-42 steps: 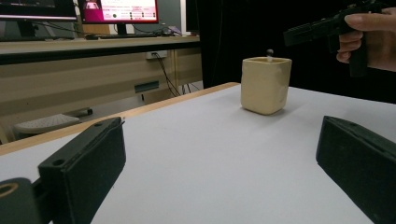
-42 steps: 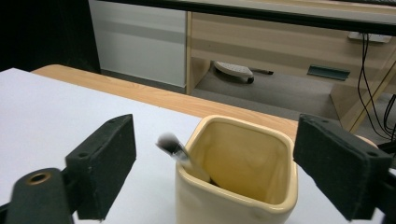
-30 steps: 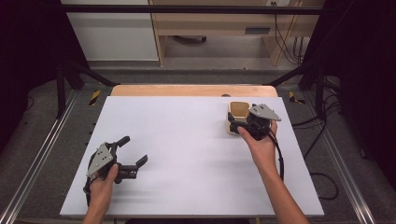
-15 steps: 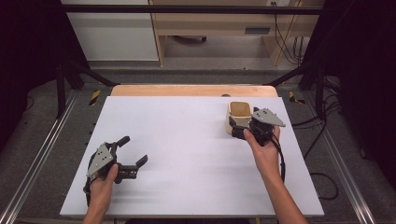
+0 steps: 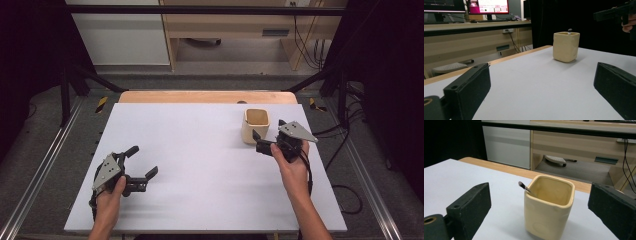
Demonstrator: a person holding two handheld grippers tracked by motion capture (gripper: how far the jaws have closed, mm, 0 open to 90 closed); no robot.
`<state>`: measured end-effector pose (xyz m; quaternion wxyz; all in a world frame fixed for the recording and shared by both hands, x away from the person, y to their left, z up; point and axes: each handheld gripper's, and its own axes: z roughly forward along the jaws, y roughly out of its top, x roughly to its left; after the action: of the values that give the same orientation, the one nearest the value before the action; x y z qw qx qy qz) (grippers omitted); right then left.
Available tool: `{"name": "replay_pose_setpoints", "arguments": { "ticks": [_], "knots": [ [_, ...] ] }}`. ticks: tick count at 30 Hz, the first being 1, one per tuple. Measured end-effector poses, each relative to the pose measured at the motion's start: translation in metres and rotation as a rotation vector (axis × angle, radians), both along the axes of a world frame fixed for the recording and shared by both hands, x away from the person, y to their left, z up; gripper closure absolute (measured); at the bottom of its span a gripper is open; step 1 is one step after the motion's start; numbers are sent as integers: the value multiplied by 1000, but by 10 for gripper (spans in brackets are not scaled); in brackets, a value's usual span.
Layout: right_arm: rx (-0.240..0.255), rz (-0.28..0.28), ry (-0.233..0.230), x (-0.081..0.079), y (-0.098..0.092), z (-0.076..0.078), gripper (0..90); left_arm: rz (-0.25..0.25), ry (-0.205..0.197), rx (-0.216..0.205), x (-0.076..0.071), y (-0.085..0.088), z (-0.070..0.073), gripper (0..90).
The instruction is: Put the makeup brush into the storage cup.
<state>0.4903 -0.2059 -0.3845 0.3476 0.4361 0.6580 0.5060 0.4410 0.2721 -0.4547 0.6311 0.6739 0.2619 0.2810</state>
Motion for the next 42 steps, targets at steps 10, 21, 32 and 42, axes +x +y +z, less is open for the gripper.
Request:
{"name": "replay_pose_setpoints", "arguments": {
  "ticks": [10, 21, 32, 42],
  "knots": [
    [7, -3, -4, -10, -10, -1, 47, 0, -2, 0, -1, 0, 0, 8],
    [0, -5, -10, -19, -18, -2, 47, -1, -3, 1, -1, 0, 0, 8],
    [2, -10, -6, -28, -28, -3, 45, -1, -3, 4, -1, 0, 0, 8],
    [-3, -15, -2, -38, -35, -6, 46, -1, -3, 6, -1, 0, 0, 8]
  ]
}}
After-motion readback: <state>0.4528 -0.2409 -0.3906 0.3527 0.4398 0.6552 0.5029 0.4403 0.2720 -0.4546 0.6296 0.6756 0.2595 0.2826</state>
